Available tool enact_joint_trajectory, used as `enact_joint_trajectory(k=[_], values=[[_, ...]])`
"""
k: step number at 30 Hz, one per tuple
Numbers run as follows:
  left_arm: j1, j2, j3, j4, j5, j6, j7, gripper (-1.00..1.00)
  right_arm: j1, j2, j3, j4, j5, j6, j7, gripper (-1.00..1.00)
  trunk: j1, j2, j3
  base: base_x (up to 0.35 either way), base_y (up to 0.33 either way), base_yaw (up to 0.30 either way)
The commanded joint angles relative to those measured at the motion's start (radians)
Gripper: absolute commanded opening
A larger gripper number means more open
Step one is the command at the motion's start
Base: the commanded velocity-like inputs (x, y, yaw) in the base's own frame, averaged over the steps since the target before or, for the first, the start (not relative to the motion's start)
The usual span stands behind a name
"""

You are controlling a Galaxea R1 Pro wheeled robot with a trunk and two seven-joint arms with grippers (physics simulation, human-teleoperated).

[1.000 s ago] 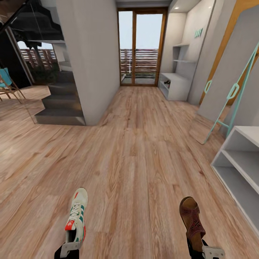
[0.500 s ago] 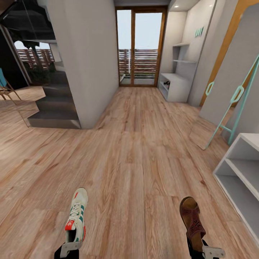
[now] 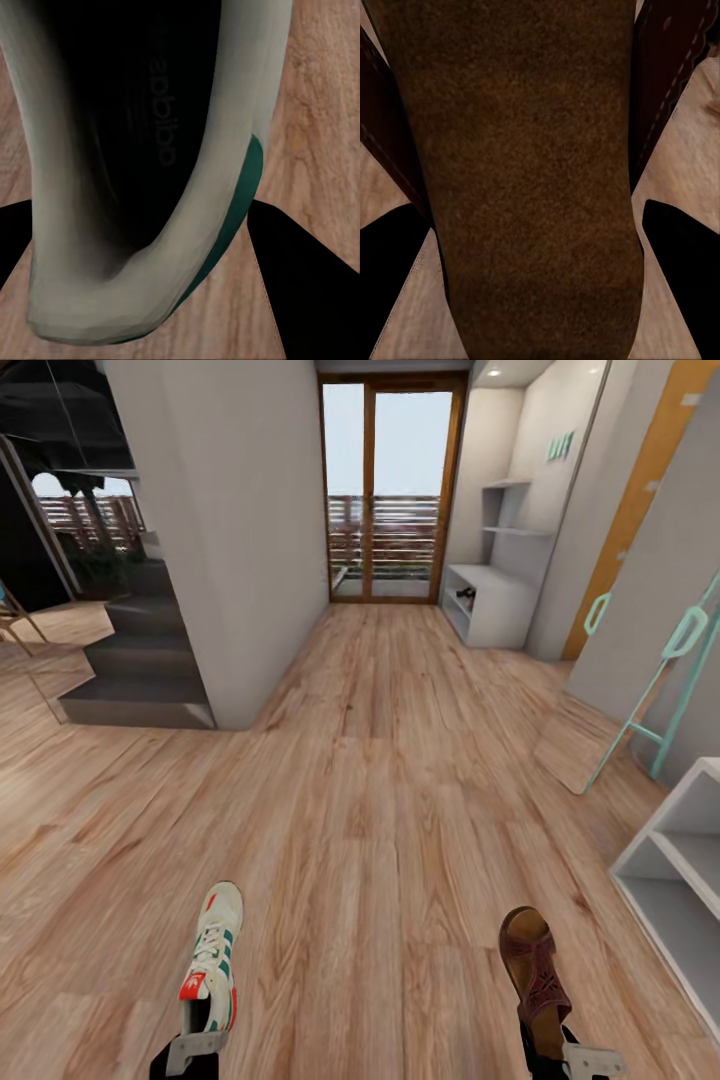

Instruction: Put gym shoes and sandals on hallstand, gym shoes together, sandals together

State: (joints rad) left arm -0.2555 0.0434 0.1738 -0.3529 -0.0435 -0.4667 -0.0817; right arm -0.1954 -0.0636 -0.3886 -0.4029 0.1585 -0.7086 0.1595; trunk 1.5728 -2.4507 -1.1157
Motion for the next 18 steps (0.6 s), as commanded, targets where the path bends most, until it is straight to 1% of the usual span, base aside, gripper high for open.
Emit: enact_joint_trajectory(k=[1,18], values=[[-0.001,0.001,0.009,0.000,-0.004,-0.003,-0.010,-1.00,-0.001,0.001,-0.009,0.001,0.009,-0.003,0.005,-1.00,0.000,0.000,-0.001,0.340,0.000,0.000],[-0.001,-0.002,0.008,0.002,-0.004,-0.003,-0.010,-1.00,-0.001,0.002,-0.007,0.001,0.010,-0.003,0.005,-1.00,0.000,0.000,-0.001,0.340,0.000,0.000]])
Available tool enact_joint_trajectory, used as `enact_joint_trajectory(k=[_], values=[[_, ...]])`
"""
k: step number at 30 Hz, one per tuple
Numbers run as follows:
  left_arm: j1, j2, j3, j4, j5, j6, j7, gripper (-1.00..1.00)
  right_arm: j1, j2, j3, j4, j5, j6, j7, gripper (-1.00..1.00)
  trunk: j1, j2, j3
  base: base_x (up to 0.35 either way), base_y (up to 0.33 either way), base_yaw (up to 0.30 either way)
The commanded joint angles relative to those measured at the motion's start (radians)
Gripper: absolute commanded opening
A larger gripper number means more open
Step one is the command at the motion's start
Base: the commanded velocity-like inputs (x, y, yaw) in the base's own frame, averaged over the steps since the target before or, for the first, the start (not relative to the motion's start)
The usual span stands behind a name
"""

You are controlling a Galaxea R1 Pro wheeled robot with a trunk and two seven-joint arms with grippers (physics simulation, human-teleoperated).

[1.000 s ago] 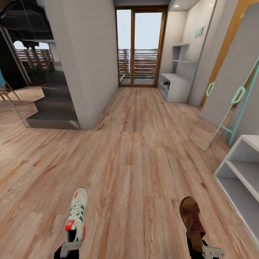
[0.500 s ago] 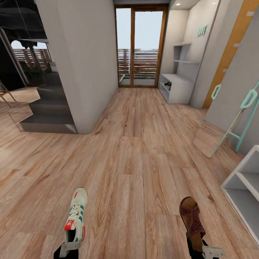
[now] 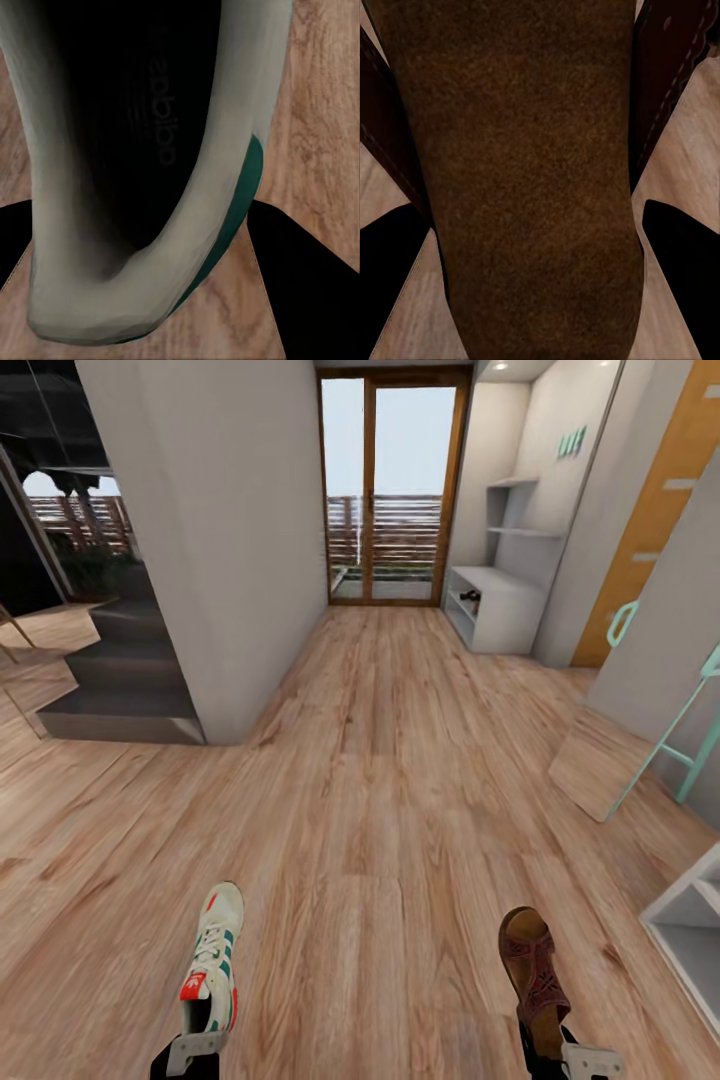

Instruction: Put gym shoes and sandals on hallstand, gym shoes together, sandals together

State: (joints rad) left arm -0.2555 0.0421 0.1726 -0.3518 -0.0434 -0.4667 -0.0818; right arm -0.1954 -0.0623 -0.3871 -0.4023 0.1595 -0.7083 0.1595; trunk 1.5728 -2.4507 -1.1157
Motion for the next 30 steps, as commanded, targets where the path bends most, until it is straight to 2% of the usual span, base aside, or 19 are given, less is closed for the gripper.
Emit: enact_joint_trajectory(k=[1,23,30], values=[[-0.001,0.000,0.009,0.001,-0.004,-0.003,-0.010,-1.00,-0.001,0.001,-0.009,0.000,0.009,-0.003,0.005,-1.00,0.000,0.000,-0.001,0.340,0.000,0.000],[-0.001,0.001,0.008,0.001,-0.004,-0.003,-0.010,-1.00,-0.001,0.002,-0.009,0.002,0.009,-0.004,0.005,-1.00,0.000,0.000,-0.001,0.340,0.000,0.000],[-0.001,0.001,0.009,0.001,-0.004,-0.003,-0.010,-1.00,-0.001,0.002,-0.009,0.002,0.009,-0.004,0.005,-1.00,0.000,0.000,0.008,0.340,0.000,0.000]])
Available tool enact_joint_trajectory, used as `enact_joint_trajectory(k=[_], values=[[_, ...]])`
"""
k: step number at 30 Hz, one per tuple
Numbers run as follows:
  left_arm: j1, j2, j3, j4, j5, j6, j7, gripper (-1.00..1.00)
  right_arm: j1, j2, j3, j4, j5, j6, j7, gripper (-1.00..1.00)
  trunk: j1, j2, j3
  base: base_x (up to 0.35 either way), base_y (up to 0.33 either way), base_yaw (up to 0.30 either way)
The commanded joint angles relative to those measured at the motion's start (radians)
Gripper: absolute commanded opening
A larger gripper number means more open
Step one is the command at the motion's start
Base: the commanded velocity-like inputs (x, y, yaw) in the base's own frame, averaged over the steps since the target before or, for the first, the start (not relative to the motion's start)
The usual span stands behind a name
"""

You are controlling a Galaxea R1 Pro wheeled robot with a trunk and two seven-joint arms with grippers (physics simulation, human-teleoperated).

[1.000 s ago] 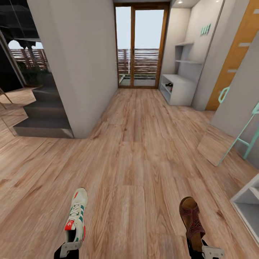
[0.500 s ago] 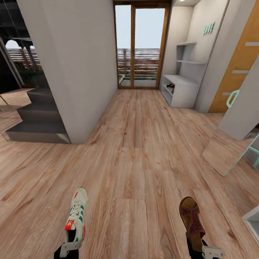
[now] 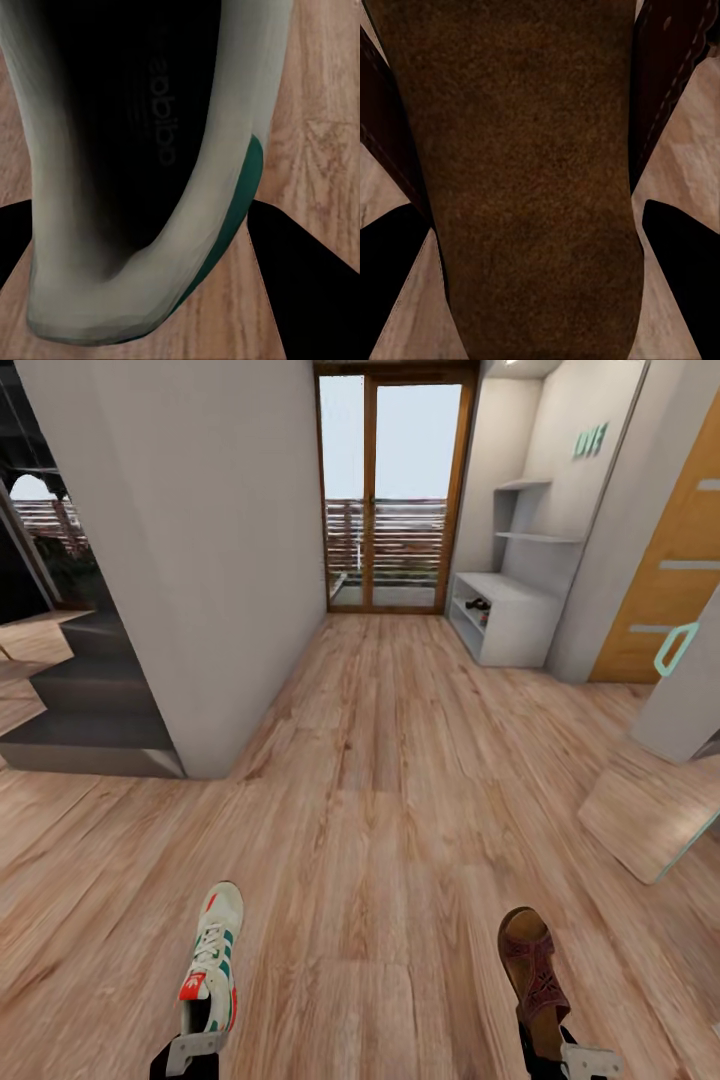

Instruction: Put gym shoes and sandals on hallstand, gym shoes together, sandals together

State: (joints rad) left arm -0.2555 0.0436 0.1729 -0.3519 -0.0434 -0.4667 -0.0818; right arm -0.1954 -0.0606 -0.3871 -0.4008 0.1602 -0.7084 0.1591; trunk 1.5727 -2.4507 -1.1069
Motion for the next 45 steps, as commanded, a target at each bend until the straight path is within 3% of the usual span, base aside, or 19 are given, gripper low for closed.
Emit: enact_joint_trajectory(k=[1,45], values=[[-0.001,-0.001,0.009,0.001,-0.004,-0.003,-0.010,-1.00,-0.001,0.001,-0.009,0.000,0.009,-0.003,0.005,-1.00,0.000,0.000,0.000,0.340,0.000,0.000],[-0.001,-0.001,0.010,0.001,-0.004,-0.003,-0.010,-1.00,-0.001,0.001,-0.009,0.005,0.009,-0.004,0.005,-1.00,0.000,0.000,0.001,0.340,0.000,0.000]])
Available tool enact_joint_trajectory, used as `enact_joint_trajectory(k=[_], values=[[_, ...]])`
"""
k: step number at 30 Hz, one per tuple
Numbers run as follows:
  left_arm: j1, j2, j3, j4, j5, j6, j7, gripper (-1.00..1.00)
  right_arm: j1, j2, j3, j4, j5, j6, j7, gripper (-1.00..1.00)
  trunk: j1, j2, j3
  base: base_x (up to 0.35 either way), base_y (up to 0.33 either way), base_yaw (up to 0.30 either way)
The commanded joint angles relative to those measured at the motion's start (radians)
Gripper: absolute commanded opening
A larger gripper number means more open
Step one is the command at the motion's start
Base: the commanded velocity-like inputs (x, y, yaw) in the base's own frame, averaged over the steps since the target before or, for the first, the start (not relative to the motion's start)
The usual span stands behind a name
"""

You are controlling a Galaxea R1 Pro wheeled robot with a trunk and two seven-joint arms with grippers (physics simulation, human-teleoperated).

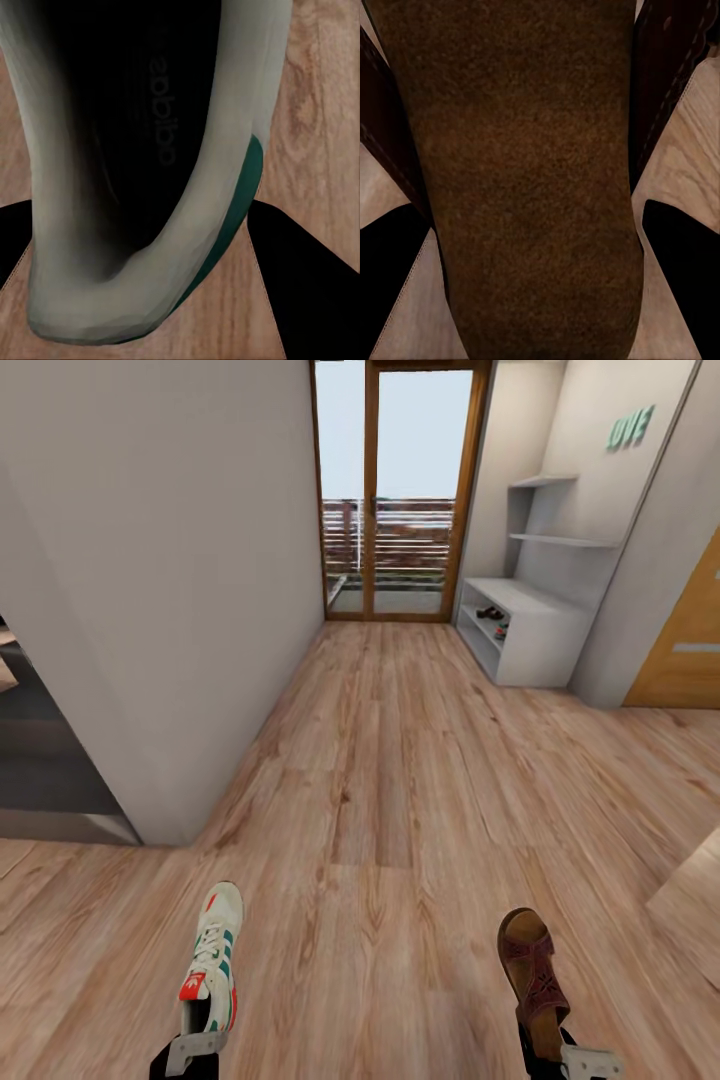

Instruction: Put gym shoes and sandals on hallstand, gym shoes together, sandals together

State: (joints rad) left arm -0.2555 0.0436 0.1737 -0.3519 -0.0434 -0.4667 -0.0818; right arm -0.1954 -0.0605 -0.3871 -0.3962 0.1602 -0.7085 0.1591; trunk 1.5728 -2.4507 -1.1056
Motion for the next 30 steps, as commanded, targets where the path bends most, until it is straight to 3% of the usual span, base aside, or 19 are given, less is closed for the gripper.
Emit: enact_joint_trajectory(k=[1,30], values=[[-0.001,-0.001,0.009,0.001,-0.004,-0.003,-0.010,-1.00,-0.001,0.001,-0.009,0.000,0.009,-0.003,0.005,-1.00,0.000,0.000,-0.001,0.340,0.000,0.000],[-0.001,-0.001,0.009,0.001,-0.004,-0.003,-0.010,-1.00,-0.001,0.001,-0.009,0.000,0.009,-0.003,0.005,-1.00,0.000,0.000,-0.001,0.340,0.000,0.000]])
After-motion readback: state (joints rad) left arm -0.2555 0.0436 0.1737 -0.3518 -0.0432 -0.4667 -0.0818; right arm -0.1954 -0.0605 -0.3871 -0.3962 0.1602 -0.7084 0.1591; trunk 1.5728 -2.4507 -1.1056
